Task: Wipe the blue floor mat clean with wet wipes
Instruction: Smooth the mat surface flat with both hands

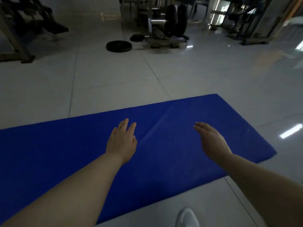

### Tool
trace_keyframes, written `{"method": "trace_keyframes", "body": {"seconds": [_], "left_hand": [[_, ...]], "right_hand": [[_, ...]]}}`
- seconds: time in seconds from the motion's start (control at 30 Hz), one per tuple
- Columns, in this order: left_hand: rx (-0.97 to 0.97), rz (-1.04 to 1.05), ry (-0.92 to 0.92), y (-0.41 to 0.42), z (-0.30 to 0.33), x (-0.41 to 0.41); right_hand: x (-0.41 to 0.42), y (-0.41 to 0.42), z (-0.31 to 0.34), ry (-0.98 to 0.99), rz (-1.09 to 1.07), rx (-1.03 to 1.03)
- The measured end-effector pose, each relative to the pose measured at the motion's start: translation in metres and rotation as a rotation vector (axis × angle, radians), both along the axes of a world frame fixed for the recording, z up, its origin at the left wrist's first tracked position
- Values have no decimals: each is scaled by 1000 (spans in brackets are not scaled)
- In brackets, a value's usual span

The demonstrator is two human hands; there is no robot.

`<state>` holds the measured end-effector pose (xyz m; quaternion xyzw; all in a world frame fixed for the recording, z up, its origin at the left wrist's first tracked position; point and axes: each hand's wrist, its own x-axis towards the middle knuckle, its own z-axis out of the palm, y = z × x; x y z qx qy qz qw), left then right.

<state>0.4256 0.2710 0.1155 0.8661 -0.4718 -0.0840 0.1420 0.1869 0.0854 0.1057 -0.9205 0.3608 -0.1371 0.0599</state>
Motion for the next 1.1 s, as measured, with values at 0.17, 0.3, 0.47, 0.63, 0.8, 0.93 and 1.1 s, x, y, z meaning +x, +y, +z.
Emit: {"method": "trace_keyframes", "body": {"seconds": [0.17, 0.3, 0.47, 0.63, 0.8, 0.93, 1.1], "left_hand": [[5, -172, -33, -6, 65, -89], [-8, -271, -87, -12, 101, -148], [48, -338, -112, -33, 98, -187], [156, -403, -105, -72, 49, -183], [214, -511, -67, -137, -7, -175], [229, -642, -7, -188, -54, -200], [282, -850, 50, -221, -112, -243]], "right_hand": [[-96, 40, 21, -28, -97, 66], [-162, 59, 22, -45, -138, 66], [-192, 52, 12, -56, -183, 142], [-198, 36, -45, -30, -267, 250], [-184, 23, -82, -46, -369, 271], [-185, 13, -118, 91, -474, 424], [-199, 8, -172, 217, -501, 550]]}}
